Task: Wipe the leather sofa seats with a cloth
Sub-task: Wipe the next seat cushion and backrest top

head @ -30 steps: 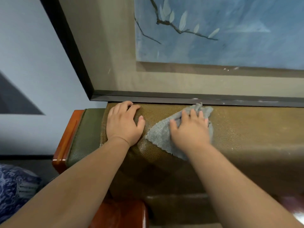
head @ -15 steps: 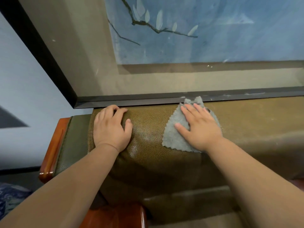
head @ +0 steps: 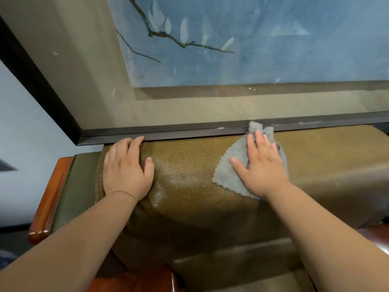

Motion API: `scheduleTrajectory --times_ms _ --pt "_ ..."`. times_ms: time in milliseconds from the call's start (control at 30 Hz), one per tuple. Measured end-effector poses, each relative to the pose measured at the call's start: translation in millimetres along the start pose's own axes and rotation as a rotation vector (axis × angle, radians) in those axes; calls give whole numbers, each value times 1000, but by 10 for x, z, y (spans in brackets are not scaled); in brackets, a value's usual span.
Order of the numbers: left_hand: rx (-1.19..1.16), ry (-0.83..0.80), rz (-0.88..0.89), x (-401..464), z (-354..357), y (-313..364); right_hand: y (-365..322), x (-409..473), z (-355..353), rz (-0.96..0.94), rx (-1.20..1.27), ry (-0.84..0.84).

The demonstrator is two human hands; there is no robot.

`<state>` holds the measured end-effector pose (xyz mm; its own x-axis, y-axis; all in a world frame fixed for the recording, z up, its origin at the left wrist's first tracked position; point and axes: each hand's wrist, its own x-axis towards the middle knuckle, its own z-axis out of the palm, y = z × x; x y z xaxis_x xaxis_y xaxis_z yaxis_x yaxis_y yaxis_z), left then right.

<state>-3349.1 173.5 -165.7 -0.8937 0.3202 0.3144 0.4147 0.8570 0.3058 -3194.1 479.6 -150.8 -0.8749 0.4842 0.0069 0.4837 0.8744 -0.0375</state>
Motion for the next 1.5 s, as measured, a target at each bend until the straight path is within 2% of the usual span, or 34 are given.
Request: scheduleTrajectory --times_ms 67,133,267,433,567,633,767,867,933,1033,1133,1200,1333,1500 --pt "13 11 7 3 0 -3 -91 111 -9 99 29 -2" --pt "29 21 25 9 2 -1 -393 188 -27 64 77 -11" --pt "55 16 56 22 10 -8 -782 172 -25 -158 127 -28" --pt "75 -4 66 24 -3 13 -633 113 -115 -465 106 -55" --pt "80 2 70 29 14 21 -577 283 -122 -555 73 -44" --pt "67 12 70 23 15 23 -413 362 -123 -468 82 -3" --pt "59 10 66 22 -9 26 305 382 -24 -124 95 130" --pt "49 13 57 17 -30 58 695 377 -87 113 2 64" --pt "41 10 50 15 -42 69 530 320 -113 77 -33 -7" --pt "44 -14 43 14 -70 85 111 44 -56 -185 -25 -24" --pt "50 -43 34 7 -89 92 202 -83 -87 -310 -16 -60" --pt "59 -57 33 17 -92 98 563 -18 -114 -265 -29 -56" --pt "78 -59 31 14 -77 97 1280 24 -123 66 -71 10" --pt "129 -72 15 -10 -91 151 1353 60 -46 85 -50 21"
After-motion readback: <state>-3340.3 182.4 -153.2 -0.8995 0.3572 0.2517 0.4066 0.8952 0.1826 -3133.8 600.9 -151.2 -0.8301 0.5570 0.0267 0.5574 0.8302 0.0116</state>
